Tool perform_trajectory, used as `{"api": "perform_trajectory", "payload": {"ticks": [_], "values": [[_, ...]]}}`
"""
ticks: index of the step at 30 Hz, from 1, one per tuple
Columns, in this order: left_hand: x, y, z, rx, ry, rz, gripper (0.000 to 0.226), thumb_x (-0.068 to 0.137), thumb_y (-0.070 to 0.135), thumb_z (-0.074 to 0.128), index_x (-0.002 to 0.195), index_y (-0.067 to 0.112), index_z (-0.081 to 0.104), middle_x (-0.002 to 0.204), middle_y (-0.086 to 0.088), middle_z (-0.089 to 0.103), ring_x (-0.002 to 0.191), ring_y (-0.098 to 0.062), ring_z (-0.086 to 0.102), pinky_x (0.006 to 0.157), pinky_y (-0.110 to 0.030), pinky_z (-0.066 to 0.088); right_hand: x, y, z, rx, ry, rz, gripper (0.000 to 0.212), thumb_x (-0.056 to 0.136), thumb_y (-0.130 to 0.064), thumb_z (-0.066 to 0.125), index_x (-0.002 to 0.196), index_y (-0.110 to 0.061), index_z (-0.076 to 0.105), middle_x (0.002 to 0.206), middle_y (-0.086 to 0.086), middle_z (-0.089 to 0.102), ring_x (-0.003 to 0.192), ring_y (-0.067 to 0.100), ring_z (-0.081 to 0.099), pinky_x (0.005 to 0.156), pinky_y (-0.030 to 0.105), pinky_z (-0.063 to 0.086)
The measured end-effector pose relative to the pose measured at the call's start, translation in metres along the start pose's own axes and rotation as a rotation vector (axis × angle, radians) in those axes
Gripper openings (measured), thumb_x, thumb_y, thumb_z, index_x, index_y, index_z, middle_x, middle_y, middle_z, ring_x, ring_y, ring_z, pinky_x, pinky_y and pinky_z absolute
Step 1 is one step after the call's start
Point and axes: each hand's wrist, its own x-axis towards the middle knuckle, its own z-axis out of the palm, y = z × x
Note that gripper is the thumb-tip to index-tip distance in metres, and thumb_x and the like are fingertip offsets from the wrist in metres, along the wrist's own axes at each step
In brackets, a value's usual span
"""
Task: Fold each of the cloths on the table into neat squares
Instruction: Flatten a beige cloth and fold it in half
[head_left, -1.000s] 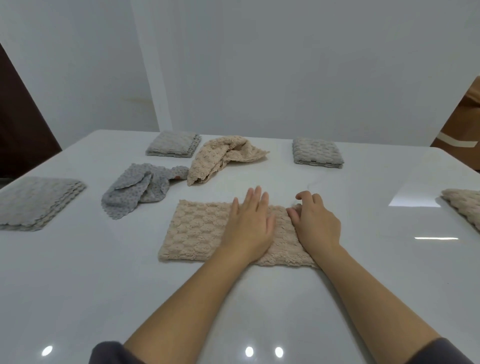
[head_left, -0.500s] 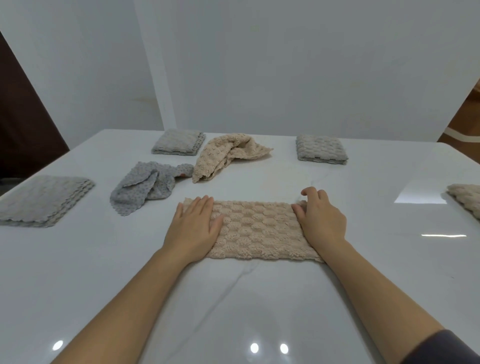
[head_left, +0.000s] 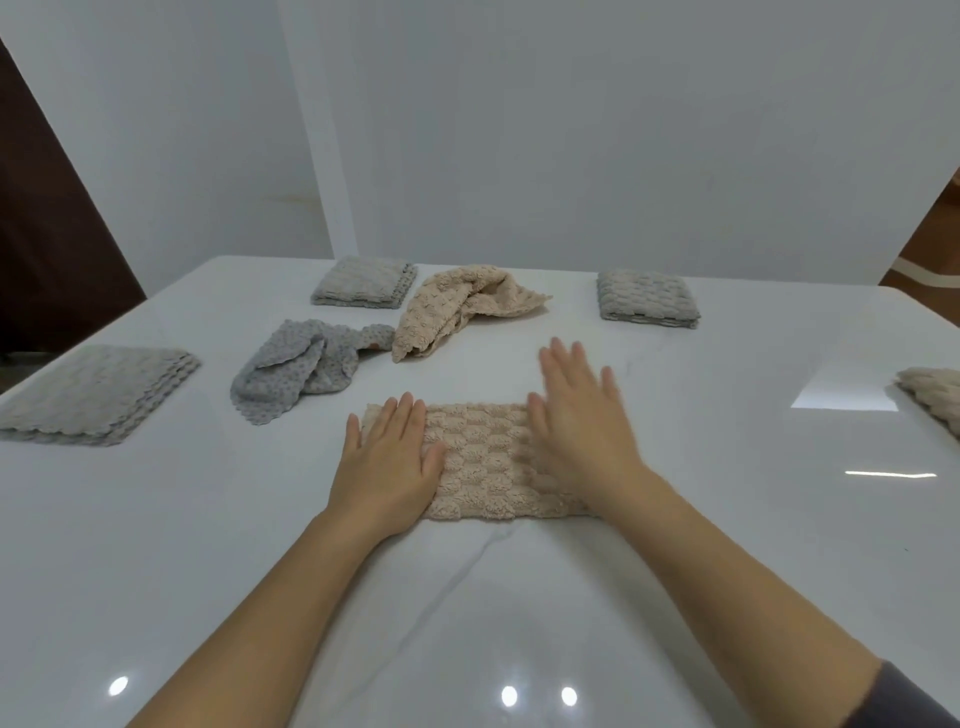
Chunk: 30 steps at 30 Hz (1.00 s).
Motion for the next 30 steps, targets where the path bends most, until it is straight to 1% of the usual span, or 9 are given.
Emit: {"api": "perform_trajectory", "payload": {"ticks": [1, 3, 6, 10, 13, 18, 26, 28, 30], "values": [[-0.001, 0.000, 0.000, -0.003, 0.002, -0.002, 0.060, 0.102, 0.042, 0.014, 0.156, 0.018, 0.002, 0.164, 0.004, -0.005, 0.149, -0.009, -0.009, 0.120, -0.044, -0.009, -0.002, -0.015, 0.004, 0.005, -0.048, -0.049, 0.058, 0.105, -0.031, 0.020, 0.156, -0.010, 0.004, 0.164, 0.004, -0.005, 0.150, 0.021, -0.009, 0.122, 0.046, -0.001], [-0.001, 0.000, -0.001, -0.011, 0.005, -0.010, 0.059, 0.103, 0.039, 0.014, 0.156, 0.018, 0.003, 0.164, 0.005, -0.005, 0.149, -0.008, -0.009, 0.120, -0.044, -0.009, -0.004, -0.037, 0.017, -0.006, -0.120, -0.113, 0.058, 0.105, -0.031, 0.015, 0.156, -0.010, -0.002, 0.163, 0.005, -0.010, 0.150, 0.021, -0.012, 0.121, 0.048, -0.003], [-0.001, 0.001, -0.001, -0.010, 0.009, -0.015, 0.057, 0.103, 0.037, 0.014, 0.156, 0.019, 0.004, 0.164, 0.006, -0.004, 0.149, -0.007, -0.008, 0.120, -0.045, -0.008, -0.007, -0.047, 0.040, -0.026, -0.191, -0.129, 0.058, 0.104, -0.033, 0.014, 0.156, -0.010, 0.000, 0.164, 0.005, -0.008, 0.150, 0.021, -0.011, 0.121, 0.048, -0.006], [0.000, -0.001, 0.000, 0.003, 0.015, -0.020, 0.058, 0.103, 0.037, 0.014, 0.156, 0.019, 0.002, 0.163, 0.006, -0.006, 0.149, -0.007, -0.009, 0.120, -0.045, -0.009, -0.011, -0.045, 0.056, -0.050, -0.213, -0.130, 0.063, 0.100, -0.039, 0.009, 0.156, -0.011, 0.004, 0.164, 0.005, -0.002, 0.150, 0.021, -0.009, 0.120, 0.049, -0.007], [-0.002, -0.001, 0.000, 0.008, 0.009, -0.019, 0.058, 0.103, 0.037, 0.013, 0.156, 0.019, 0.001, 0.163, 0.007, -0.006, 0.149, -0.007, -0.009, 0.120, -0.046, -0.009, -0.012, -0.040, 0.054, -0.033, -0.237, -0.126, 0.062, 0.103, -0.041, 0.014, 0.156, -0.013, 0.004, 0.164, 0.002, -0.002, 0.150, 0.021, -0.008, 0.120, 0.051, -0.006], [-0.002, -0.004, 0.000, 0.013, 0.006, -0.039, 0.060, 0.102, 0.042, 0.010, 0.156, 0.019, 0.000, 0.163, 0.006, -0.007, 0.149, -0.008, -0.011, 0.120, -0.048, -0.009, -0.016, -0.012, 0.043, -0.028, -0.253, -0.055, 0.064, 0.103, -0.046, 0.016, 0.156, -0.014, 0.003, 0.164, 0.001, -0.003, 0.151, 0.019, -0.007, 0.120, 0.048, -0.006], [-0.007, -0.012, -0.003, 0.057, -0.009, -0.082, 0.062, 0.101, 0.043, 0.008, 0.156, 0.015, -0.002, 0.163, 0.003, -0.009, 0.149, -0.011, -0.012, 0.119, -0.049, -0.009, -0.022, 0.028, 0.032, -0.046, -0.265, 0.103, 0.064, 0.103, -0.044, 0.015, 0.156, -0.011, 0.003, 0.164, 0.005, -0.004, 0.151, 0.020, -0.007, 0.121, 0.044, -0.006], [-0.007, -0.011, -0.005, 0.103, 0.020, -0.083, 0.063, 0.101, 0.043, 0.008, 0.156, 0.014, -0.001, 0.164, 0.000, -0.008, 0.149, -0.014, -0.012, 0.119, -0.051, -0.010, -0.024, 0.027, 0.032, -0.058, -0.255, 0.109, 0.064, 0.103, -0.044, 0.015, 0.156, -0.010, 0.003, 0.164, 0.005, -0.003, 0.151, 0.021, -0.007, 0.121, 0.045, -0.006], [-0.007, -0.005, -0.011, 0.142, 0.133, -0.056, 0.063, 0.099, 0.041, 0.009, 0.156, 0.013, 0.004, 0.164, -0.003, -0.004, 0.150, -0.017, -0.009, 0.118, -0.054, -0.009, -0.025, 0.025, 0.033, -0.081, -0.239, 0.107, 0.064, 0.103, -0.043, 0.015, 0.156, -0.009, 0.004, 0.164, 0.006, -0.001, 0.151, 0.022, -0.005, 0.121, 0.046, -0.005]]}}
